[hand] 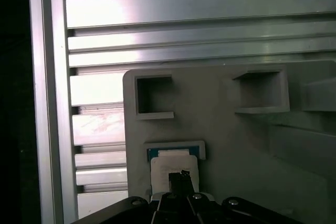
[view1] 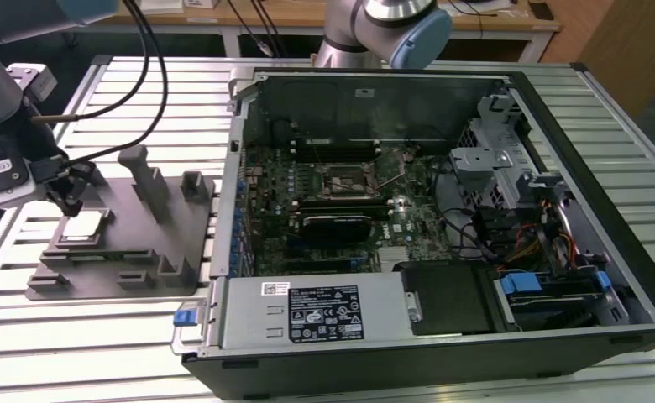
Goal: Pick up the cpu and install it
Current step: 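Pick up the cpu and move it towards the insertion slot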
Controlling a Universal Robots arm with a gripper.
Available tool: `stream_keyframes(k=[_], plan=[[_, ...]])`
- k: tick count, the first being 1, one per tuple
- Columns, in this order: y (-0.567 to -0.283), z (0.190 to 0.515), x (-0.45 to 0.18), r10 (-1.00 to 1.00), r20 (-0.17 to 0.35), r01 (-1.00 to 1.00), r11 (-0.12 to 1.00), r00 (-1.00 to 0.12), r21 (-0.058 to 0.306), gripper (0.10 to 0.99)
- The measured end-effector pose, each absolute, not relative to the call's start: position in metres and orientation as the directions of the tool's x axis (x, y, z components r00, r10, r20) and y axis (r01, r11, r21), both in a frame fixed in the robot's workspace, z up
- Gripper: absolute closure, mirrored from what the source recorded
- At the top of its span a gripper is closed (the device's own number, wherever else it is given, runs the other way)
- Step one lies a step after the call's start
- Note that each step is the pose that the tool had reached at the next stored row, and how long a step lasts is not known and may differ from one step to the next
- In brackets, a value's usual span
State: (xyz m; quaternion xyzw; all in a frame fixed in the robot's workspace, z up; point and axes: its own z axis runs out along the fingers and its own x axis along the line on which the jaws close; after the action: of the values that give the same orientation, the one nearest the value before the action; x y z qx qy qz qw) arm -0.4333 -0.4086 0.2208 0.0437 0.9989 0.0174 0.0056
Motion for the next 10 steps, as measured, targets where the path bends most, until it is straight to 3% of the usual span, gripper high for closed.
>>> stream_keyframes(k=[10], plan=[[-0.4090,0.2118,-0.4334,0.088,-0.009,0.087,0.996,-0.996,0.034,0.980]])
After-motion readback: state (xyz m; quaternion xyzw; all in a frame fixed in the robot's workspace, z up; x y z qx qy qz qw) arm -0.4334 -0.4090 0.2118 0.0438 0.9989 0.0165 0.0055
